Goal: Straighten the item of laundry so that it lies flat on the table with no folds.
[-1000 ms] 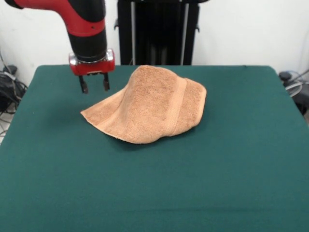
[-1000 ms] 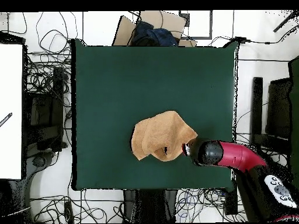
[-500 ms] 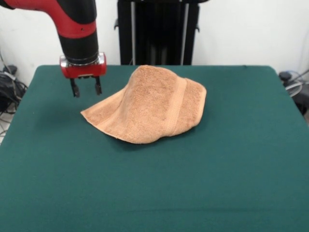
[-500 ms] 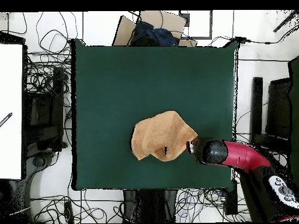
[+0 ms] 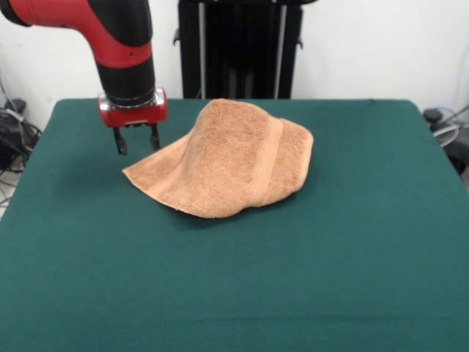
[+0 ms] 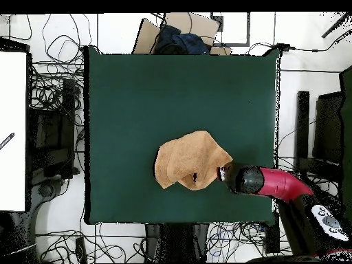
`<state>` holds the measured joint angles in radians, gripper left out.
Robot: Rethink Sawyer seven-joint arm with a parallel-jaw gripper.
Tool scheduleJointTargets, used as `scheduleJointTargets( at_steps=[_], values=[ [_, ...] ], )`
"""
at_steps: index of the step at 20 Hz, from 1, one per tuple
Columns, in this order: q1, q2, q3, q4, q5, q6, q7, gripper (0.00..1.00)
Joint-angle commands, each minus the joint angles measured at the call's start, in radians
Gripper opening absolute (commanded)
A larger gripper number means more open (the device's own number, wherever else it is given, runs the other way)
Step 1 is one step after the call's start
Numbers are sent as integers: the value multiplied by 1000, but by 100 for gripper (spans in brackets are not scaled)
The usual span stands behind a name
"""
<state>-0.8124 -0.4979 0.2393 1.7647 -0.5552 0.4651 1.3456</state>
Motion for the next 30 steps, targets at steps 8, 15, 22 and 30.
scheduleJointTargets(
  at_steps=[8,15,22,30],
  values=[
    [3,101,17,-69,-65,-71,36,100],
    [1,98,15,-66,-64,-64,37,100],
    [3,95,13,-62,-65,-71,43,100],
    [-1,97,18,-61,-78,-94,36,0]
  ],
)
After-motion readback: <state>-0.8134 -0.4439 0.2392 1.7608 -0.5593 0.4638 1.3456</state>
